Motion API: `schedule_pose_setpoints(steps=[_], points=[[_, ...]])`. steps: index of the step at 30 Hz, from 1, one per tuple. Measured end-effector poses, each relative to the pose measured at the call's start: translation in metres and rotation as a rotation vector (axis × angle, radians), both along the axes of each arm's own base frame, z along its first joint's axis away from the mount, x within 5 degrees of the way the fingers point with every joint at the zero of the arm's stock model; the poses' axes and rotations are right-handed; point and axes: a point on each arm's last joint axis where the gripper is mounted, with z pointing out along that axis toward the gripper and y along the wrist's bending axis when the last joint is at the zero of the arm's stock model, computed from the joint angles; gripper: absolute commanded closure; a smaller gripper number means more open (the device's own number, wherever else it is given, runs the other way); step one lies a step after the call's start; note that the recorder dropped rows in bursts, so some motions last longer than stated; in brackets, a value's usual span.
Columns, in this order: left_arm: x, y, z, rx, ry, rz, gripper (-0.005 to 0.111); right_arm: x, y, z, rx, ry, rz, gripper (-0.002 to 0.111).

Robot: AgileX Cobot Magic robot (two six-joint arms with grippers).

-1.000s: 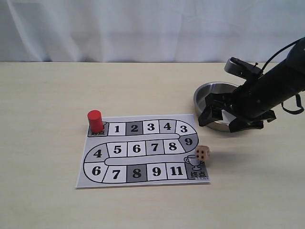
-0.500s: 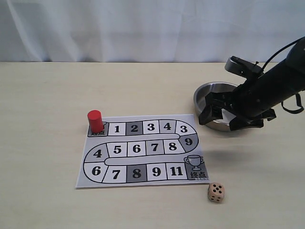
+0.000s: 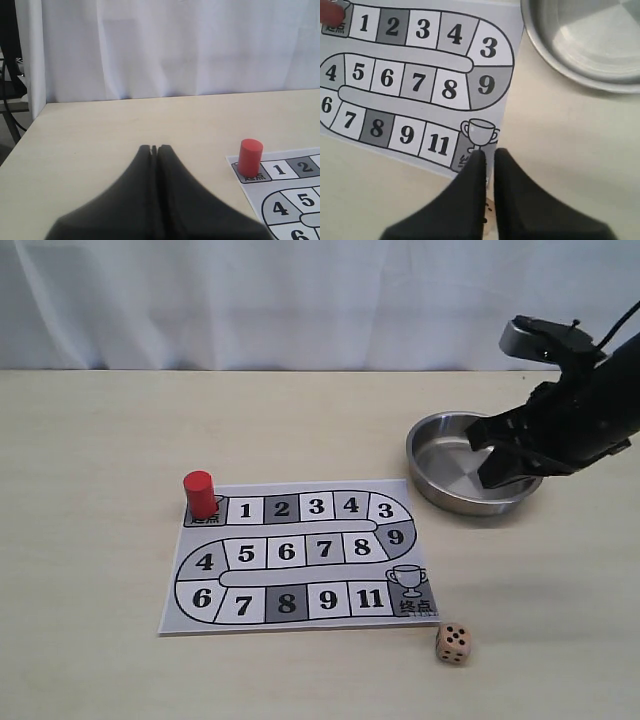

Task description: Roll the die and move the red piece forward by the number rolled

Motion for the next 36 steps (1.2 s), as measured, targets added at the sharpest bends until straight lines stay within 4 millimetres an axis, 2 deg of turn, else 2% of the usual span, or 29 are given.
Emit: schedule_pose_setpoints(steps=[6,15,24,36], points=[[0.000,0.000,0.000,0.000,0.000,0.000,0.107,-0.032,-0.003,0.013,-0.012,-0.049,0.047,0.104],[0.000,0.000,0.000,0.000,-0.002,0.000,0.107,-0.083,-0.008,0.005,-0.043,-0.066,0.122,0.104],[0.000,0.000,0.000,0.000,-0.002,0.000,0.107,-0.107,-0.011,-0.003,-0.071,-0.109,0.177,0.104],[0.000,0.000,0.000,0.000,-0.002,0.000,0.107,-0.138,0.025,-0.041,-0.215,-0.106,0.533,0.104]])
